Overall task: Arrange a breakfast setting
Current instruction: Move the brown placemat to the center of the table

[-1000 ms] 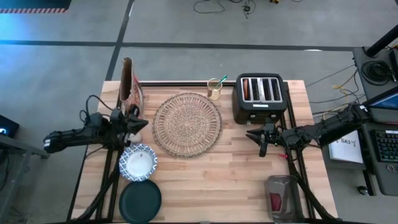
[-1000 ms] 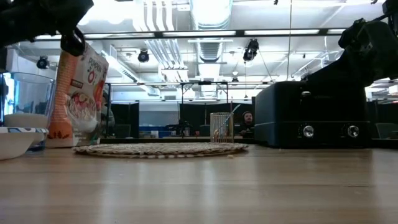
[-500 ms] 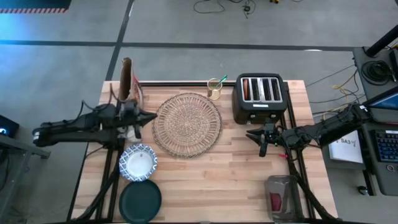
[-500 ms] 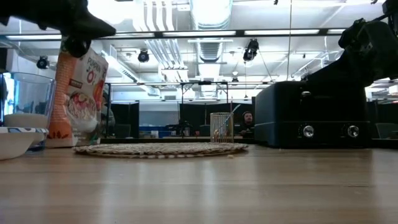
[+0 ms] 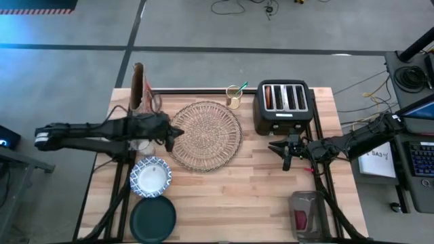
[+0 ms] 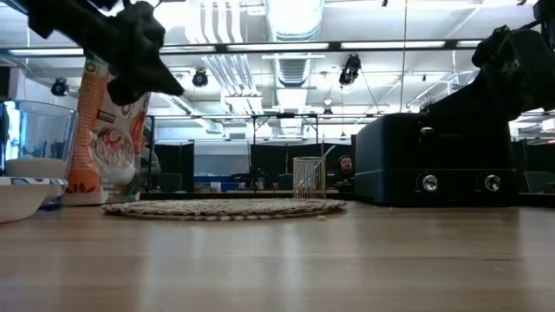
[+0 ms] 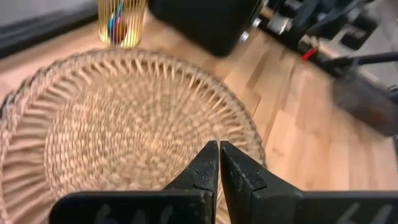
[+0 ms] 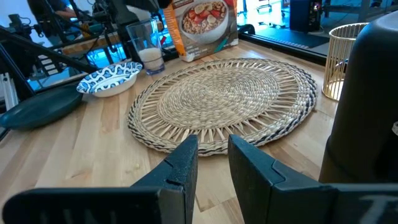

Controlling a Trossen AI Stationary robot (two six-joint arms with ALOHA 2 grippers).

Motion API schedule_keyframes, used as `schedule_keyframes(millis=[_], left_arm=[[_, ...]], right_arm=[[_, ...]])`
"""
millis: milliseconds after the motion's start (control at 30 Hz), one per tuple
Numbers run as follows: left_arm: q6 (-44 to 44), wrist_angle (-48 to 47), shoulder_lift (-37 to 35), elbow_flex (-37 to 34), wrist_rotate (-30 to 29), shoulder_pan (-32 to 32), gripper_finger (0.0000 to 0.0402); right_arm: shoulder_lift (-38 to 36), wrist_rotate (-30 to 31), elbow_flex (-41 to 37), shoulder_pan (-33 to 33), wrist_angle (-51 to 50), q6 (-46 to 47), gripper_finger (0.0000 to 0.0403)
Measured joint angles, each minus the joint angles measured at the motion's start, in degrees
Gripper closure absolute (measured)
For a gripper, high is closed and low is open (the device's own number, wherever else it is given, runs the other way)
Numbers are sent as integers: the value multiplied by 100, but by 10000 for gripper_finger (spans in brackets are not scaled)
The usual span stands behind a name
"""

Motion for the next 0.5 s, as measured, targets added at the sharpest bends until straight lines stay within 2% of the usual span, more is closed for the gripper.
schedule_keyframes(millis=[500], left_arm=[[200,-48,2007,568,-53,0,402]], right_arm=[[0,-2,0,1,1,0,323]])
